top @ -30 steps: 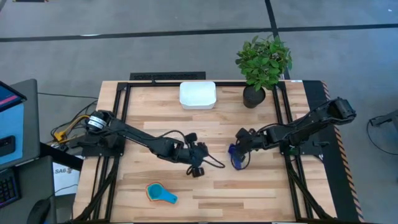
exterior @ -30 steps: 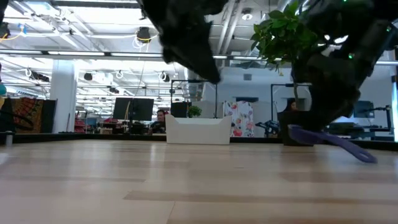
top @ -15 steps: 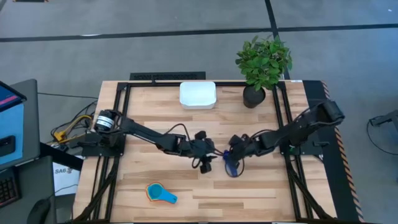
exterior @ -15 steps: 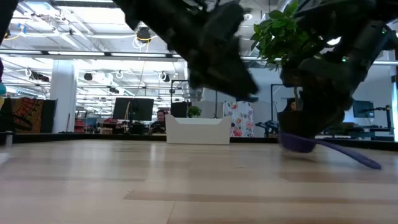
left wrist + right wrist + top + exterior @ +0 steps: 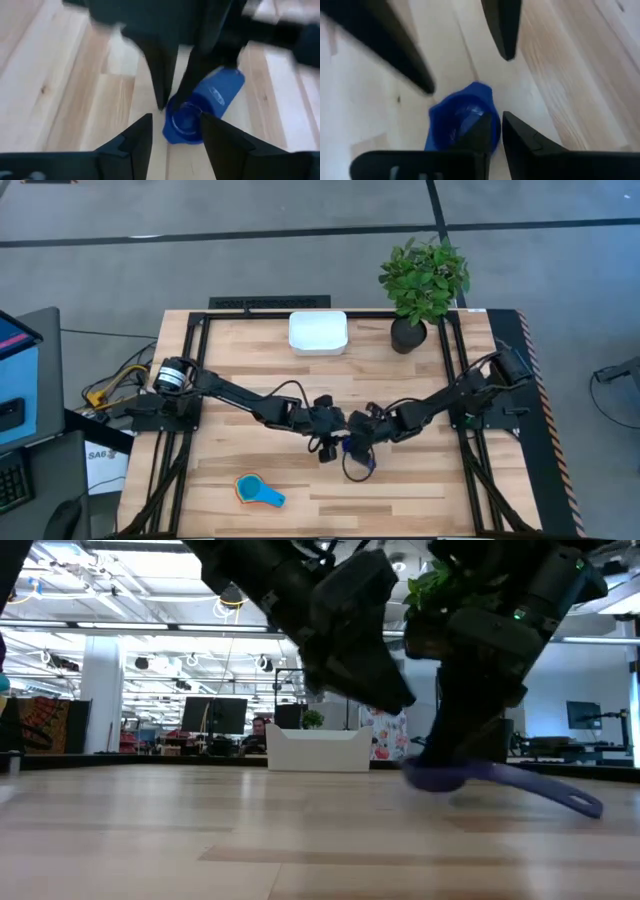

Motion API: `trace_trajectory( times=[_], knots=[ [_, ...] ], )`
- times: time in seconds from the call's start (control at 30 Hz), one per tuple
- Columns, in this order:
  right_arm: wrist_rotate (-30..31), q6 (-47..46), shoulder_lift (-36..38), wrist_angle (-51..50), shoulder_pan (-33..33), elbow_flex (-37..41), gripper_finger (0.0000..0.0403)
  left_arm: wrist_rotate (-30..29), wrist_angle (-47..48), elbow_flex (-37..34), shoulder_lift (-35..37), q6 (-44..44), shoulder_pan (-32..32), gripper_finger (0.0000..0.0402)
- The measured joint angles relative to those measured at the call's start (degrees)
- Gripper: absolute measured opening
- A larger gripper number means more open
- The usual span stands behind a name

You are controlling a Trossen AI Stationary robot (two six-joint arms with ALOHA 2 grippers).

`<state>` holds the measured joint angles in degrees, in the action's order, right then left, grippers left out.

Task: Nest measuring cups in basket
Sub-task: Stack the dark purple measuring cup into the light blue measuring cup

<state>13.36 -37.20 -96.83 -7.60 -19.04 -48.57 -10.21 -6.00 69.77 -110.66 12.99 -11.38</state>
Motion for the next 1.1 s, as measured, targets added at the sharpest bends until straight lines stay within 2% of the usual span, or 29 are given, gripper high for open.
trace_trajectory(
  times=[0.27, 0.4, 0.5, 0.67, 0.8, 0.93, 1.1],
  knots=[
    [0.0, 4.1, 1.1, -0.5, -0.1, -1.5, 0.0135, -0.5, 0.7, -0.4, -0.1, 0.1, 0.0, 0.0149],
    [0.8, 3.4, 3.7, -5.0, -0.2, -1.4, 0.0166, -1.2, 1.1, -0.4, -0.1, 0.1, 0.0, 0.0148],
    [3.1, 1.2, 6.7, -9.8, -1.8, -1.4, 0.0178, -4.2, 1.1, -0.6, -0.1, 0.1, -0.3, 0.0148],
    [7.1, -3.3, 11.5, -17.2, -6.6, -1.5, 0.0182, -6.0, -4.1, -0.6, -1.3, -0.9, -0.2, 0.0148],
    [8.7, -6.0, 13.6, -19.7, -9.1, -1.4, 0.0177, -3.4, -11.0, 0.5, -6.7, -1.7, 0.2, 0.0148],
    [10.1, -7.6, 14.7, -21.3, -10.7, -1.4, 0.017, -3.1, -9.7, 2.4, -10.3, -2.3, 0.3, 0.0148],
    [11.5, -7.9, 15.1, -23.0, -11.4, -1.4, 0.0165, -4.0, -7.0, 2.7, -10.4, -2.6, 0.3, 0.0148]
  ],
)
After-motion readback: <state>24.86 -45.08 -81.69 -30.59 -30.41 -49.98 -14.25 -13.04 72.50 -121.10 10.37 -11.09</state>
